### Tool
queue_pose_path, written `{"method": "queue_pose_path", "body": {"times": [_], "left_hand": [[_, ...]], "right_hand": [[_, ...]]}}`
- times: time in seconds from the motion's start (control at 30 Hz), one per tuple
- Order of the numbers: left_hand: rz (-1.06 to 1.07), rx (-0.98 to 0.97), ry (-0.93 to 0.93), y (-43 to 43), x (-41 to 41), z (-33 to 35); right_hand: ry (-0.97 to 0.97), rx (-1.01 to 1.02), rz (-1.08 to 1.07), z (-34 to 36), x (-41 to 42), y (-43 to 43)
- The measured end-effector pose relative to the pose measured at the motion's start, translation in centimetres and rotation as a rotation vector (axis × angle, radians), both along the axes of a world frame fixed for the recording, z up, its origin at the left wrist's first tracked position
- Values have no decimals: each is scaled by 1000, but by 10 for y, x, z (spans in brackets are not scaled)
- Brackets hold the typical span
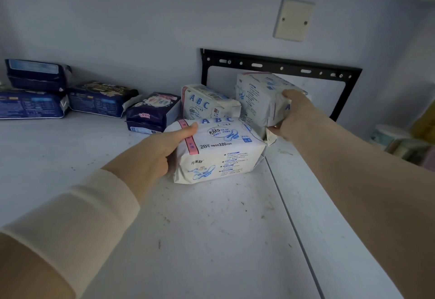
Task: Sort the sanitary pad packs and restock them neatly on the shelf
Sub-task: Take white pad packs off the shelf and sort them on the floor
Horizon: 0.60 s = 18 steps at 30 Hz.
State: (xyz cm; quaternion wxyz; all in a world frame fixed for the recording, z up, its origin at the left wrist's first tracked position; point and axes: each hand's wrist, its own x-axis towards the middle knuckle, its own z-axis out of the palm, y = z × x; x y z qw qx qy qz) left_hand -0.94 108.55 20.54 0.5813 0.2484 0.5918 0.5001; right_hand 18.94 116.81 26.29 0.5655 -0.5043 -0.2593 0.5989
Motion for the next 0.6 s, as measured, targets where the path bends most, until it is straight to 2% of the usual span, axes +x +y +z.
{"method": "queue_pose_path", "body": {"times": [0.33,0.6], "left_hand": [[-35,66,-56,-20,-6,-5],[11,109,23,-36,-5,-4]], "right_hand": [[124,116,51,-5,23,-28],[219,118,104,-1,9,-50]]}}
